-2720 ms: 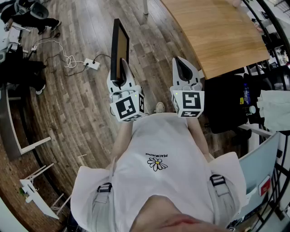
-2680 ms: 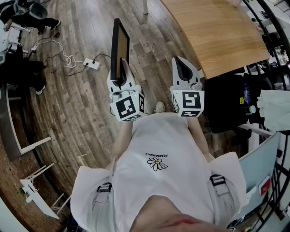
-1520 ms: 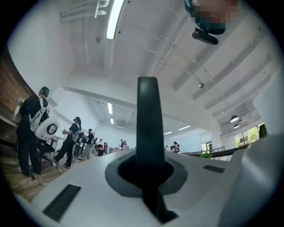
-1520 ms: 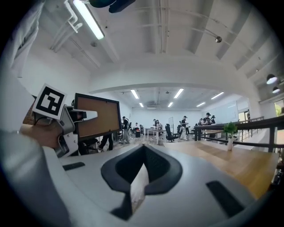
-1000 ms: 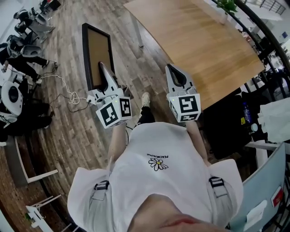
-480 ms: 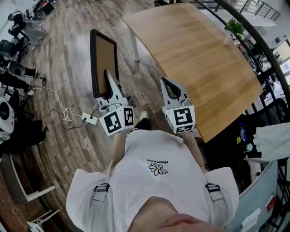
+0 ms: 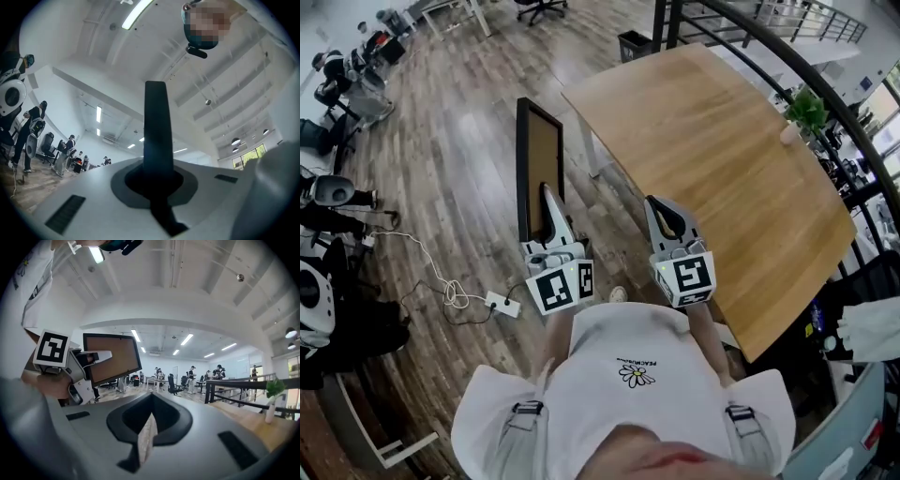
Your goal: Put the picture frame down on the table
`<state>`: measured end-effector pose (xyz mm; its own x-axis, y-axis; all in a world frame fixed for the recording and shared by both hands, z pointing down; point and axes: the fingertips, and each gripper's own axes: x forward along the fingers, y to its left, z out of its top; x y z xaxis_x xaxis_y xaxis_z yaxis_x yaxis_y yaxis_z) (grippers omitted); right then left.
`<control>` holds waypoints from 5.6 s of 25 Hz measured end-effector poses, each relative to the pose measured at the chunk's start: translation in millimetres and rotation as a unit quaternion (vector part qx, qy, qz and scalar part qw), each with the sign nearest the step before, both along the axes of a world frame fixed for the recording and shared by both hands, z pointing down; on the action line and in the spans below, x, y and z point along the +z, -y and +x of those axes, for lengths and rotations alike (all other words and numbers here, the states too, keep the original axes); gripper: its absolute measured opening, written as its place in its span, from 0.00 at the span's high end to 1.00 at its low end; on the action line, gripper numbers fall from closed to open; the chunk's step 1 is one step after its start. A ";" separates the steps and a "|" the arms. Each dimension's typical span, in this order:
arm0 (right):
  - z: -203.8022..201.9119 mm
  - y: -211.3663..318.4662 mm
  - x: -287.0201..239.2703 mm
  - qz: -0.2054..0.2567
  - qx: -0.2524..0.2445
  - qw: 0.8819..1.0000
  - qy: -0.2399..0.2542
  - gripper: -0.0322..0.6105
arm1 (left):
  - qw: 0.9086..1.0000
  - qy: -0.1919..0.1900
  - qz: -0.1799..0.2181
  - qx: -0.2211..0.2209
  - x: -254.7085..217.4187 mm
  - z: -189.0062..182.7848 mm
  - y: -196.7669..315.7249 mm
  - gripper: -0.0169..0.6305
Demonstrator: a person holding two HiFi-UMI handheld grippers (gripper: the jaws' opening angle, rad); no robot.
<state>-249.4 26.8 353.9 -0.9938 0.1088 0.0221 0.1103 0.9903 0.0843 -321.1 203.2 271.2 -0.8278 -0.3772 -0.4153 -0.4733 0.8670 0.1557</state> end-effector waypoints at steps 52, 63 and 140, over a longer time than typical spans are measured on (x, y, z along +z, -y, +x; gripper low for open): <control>170.4 256.4 6.3 -0.006 0.528 0.849 0.005 0.94 | 0.858 0.006 -0.125 0.498 50.2 71.8 406.1 0.94; 171.0 263.6 15.9 -0.021 0.544 0.839 -0.001 0.94 | 0.849 0.005 -0.136 0.510 62.2 69.5 419.4 0.94; 178.5 252.9 71.4 -0.067 0.534 0.837 -0.099 0.94 | 0.304 0.228 -0.752 0.539 356.8 94.3 468.2 0.49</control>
<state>-70.9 -226.1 425.3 -0.5050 -0.8241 0.2566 -0.8449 0.5328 0.0484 -226.9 -265.1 628.0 0.1273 -0.3751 0.9182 -0.2840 -0.9008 -0.3286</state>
